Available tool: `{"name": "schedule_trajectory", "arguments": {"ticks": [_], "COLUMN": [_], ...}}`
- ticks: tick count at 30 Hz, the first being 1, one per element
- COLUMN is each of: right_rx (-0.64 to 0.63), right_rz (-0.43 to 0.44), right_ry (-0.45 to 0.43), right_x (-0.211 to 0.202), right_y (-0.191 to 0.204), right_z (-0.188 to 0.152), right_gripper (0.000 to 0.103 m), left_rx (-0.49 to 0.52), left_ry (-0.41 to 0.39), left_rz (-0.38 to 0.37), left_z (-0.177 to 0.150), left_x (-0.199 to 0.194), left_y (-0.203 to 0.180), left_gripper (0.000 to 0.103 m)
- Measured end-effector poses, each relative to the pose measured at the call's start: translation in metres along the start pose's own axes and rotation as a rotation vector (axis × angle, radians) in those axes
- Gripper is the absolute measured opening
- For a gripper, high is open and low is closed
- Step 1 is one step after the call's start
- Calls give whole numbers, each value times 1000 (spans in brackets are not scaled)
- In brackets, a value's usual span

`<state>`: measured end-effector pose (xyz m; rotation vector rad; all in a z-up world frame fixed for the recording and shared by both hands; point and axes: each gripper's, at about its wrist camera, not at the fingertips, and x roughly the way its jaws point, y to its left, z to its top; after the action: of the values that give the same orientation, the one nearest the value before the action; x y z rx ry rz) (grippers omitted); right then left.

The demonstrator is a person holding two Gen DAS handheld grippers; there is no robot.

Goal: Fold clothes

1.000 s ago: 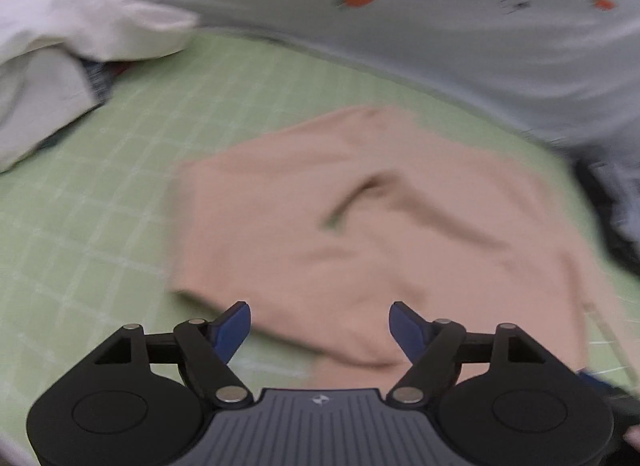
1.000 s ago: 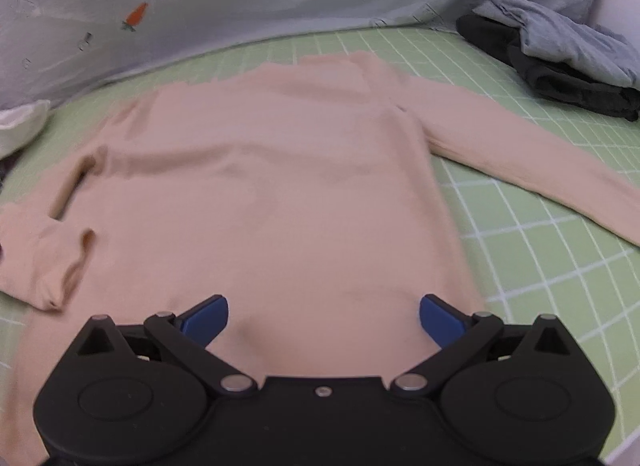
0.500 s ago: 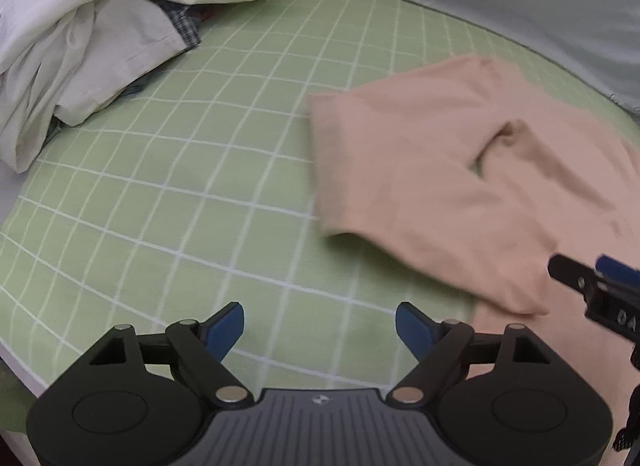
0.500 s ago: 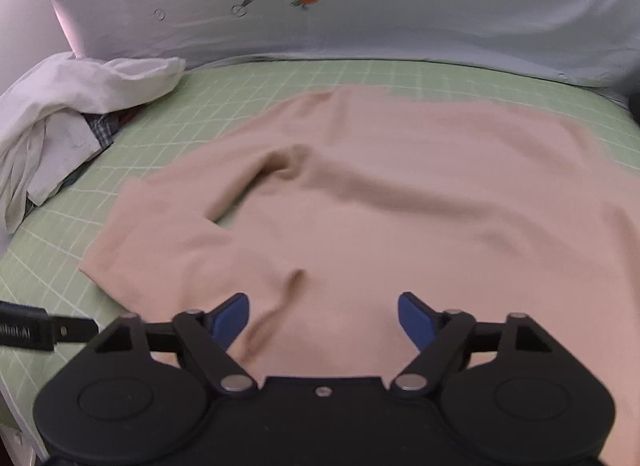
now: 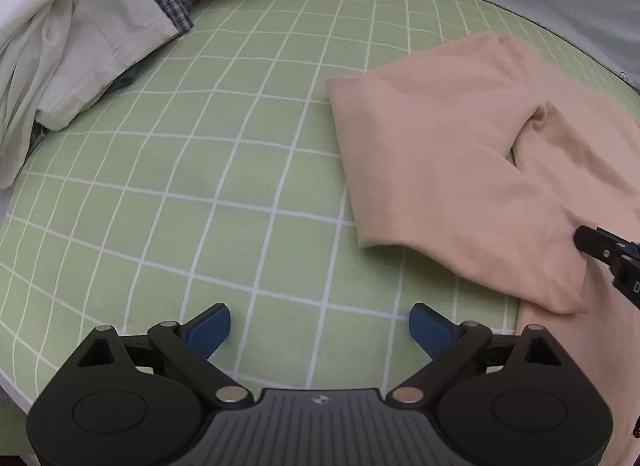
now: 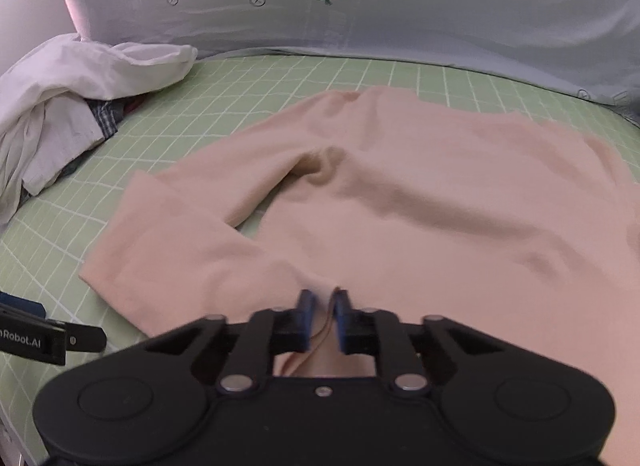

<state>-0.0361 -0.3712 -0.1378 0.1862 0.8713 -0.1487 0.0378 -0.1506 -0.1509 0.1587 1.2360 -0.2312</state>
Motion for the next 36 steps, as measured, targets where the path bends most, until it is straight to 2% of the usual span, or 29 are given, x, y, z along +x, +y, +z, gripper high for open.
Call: {"name": "schedule_trajectory", "arguments": {"ticks": [6,14,19,28,32,36], "right_rx": [-10,38,71,185,235,154], "right_rz": [-17,-8,-12,-78,-103,-43], "right_ry": [-74,-151,-167,-173,-163,-112], "right_x": [-19,-52,-78,-113,-124,-114], "right_y": [-5,-47,-97,-211,-261,-271], "right_z": [0,3,-3,-23,-32,-32], "right_gripper": [2,2,2,0,0,5], "left_rx": [15,48,76,163,115,61], "left_ry": [-24,-102,-138,-139,-123,-106], "left_rz": [5,6,-7,-34,-27,-17], "left_z": [3,-16,-39,-86,-97,-108], "left_x": [0,-25,-44,-47,-39,-31], "left_y": [-17,-77,-127,-222,-245,-267], "left_gripper": [96,96,96,96,96,96]}}
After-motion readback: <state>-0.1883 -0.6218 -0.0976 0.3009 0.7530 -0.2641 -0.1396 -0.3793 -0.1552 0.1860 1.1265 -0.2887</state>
